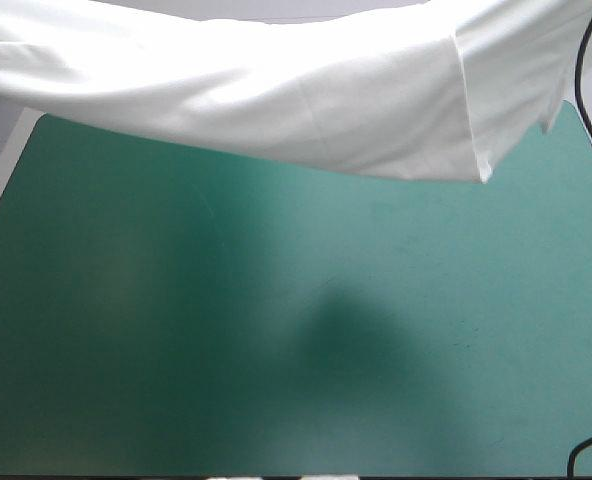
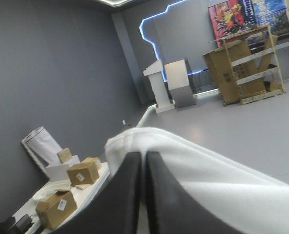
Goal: Fold the cloth
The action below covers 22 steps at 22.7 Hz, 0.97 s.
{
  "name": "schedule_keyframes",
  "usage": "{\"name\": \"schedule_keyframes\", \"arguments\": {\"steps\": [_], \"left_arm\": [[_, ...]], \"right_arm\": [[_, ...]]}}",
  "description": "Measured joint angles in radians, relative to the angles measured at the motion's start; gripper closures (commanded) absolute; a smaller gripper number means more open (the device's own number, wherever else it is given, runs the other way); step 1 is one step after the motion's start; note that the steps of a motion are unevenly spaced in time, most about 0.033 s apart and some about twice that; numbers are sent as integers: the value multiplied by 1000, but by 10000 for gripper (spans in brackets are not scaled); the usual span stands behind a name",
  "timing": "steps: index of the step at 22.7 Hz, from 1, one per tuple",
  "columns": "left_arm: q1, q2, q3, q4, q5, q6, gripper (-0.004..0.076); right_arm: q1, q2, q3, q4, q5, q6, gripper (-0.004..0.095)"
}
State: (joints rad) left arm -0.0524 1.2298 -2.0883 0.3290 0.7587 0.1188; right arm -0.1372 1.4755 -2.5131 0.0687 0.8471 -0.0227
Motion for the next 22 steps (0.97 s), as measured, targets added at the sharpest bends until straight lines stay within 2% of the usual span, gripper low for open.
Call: {"name": "schedule_keyframes", "arguments": {"steps": [4,8,10,11,15,18,20,22], "left_arm": [[0,-39,-23,6,146,0,703],[0,-80,-28,6,333,0,703],[0,-93,-26,6,463,1,703],[0,-95,-19,5,488,5,703],[0,-95,105,-42,487,16,703],[0,-92,309,-111,480,19,703],[0,-82,472,-123,385,-7,703],[0,-48,620,-129,241,-47,703]], "right_arm": [[0,-39,-7,0,98,0,925],[0,-65,-7,0,221,0,925],[0,-69,-8,9,345,-4,925],[0,-69,-2,14,375,-5,925],[0,-69,123,95,401,-46,925],[0,-64,377,182,388,-107,925],[0,-46,556,209,309,-143,925],[0,-15,686,222,191,-183,925]]}}
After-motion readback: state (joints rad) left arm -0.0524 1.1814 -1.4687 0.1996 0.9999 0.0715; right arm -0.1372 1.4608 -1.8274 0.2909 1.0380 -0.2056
